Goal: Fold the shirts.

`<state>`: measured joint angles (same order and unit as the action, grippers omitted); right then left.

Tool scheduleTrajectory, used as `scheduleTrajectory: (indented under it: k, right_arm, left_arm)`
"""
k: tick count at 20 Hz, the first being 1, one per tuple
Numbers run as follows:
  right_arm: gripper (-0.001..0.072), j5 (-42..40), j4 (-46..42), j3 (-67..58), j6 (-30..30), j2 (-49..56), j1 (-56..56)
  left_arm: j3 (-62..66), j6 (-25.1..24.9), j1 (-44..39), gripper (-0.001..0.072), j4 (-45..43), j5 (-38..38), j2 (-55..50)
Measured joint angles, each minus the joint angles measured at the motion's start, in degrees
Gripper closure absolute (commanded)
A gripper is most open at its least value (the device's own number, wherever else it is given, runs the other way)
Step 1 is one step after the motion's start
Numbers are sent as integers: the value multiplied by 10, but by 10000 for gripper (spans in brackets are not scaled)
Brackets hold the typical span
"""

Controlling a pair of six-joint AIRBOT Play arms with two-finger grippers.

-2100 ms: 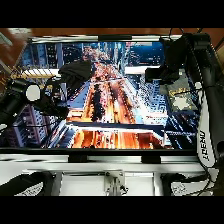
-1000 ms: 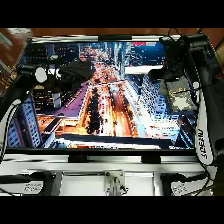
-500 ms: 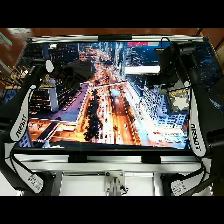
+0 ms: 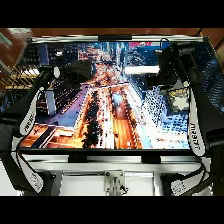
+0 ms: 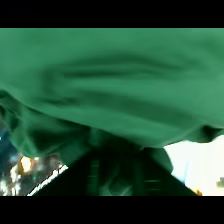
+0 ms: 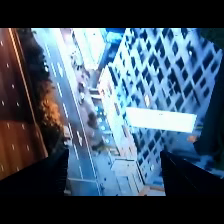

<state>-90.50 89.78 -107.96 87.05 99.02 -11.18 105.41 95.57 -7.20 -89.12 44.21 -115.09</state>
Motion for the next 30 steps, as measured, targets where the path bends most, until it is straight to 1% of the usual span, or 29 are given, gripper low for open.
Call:
scheduleTrajectory:
  k: [2, 4, 6, 8, 10, 11, 13, 17, 20, 21, 23, 25, 26, 27, 28, 29, 30]
  right_arm:
    - [27, 0, 2, 0, 0, 0, 0]
    - [28, -2, 4, 0, 0, 0, 0]
    - [28, -5, 24, 0, 2, -4, 0]
    - [28, -13, 49, 0, 10, -21, 0]
    - [29, -16, 57, 0, 18, -54, 0]
    - [29, -19, 55, 0, 22, -77, 0]
    - [28, -20, 30, 0, 27, -133, 0]
    - [29, -9, -76, 0, 30, -262, 0]
    - [28, 8, -147, -1, 23, -351, 0]
    - [28, 14, -162, -1, 21, -377, 0]
    - [28, 20, -181, -1, 17, -414, 0]
    - [29, 23, -192, -1, 15, -437, 0]
    - [29, 24, -196, -1, 15, -445, 0]
    - [28, 25, -198, -1, 14, -449, 0]
    - [29, 25, -201, -1, 13, -451, 0]
    - [28, 25, -202, -1, 12, -452, 0]
    - [28, 25, -204, 0, 12, -450, 0]
  left_arm:
    - [2, 0, -2, 678, 2, 3, 0]
    - [14, -2, -6, 678, 2, 29, 9]
    - [32, -37, -20, 679, 3, 61, 37]
    - [44, -83, -46, 679, 4, 88, 91]
    - [51, -113, -77, 679, 5, 97, 163]
    - [52, -121, -92, 679, 5, 101, 201]
    - [56, -121, -123, 678, 5, 102, 284]
    - [57, -74, -188, 679, 6, 166, 409]
    - [42, -41, -250, 678, 7, 244, 443]
    - [28, -29, -273, 678, 6, 255, 447]
    - [-20, 3, -328, 678, 7, 258, 445]
    - [-81, 50, -390, 672, 6, 221, 434]
    - [-110, 75, -421, 513, 7, 193, 424]
    - [-136, 101, -451, 153, 7, 162, 412]
    - [-151, 122, -475, -13, 10, 134, 400]
    - [-162, 140, -492, -13, 12, 115, 390]
    - [-167, 153, -499, -13, 9, 111, 382]
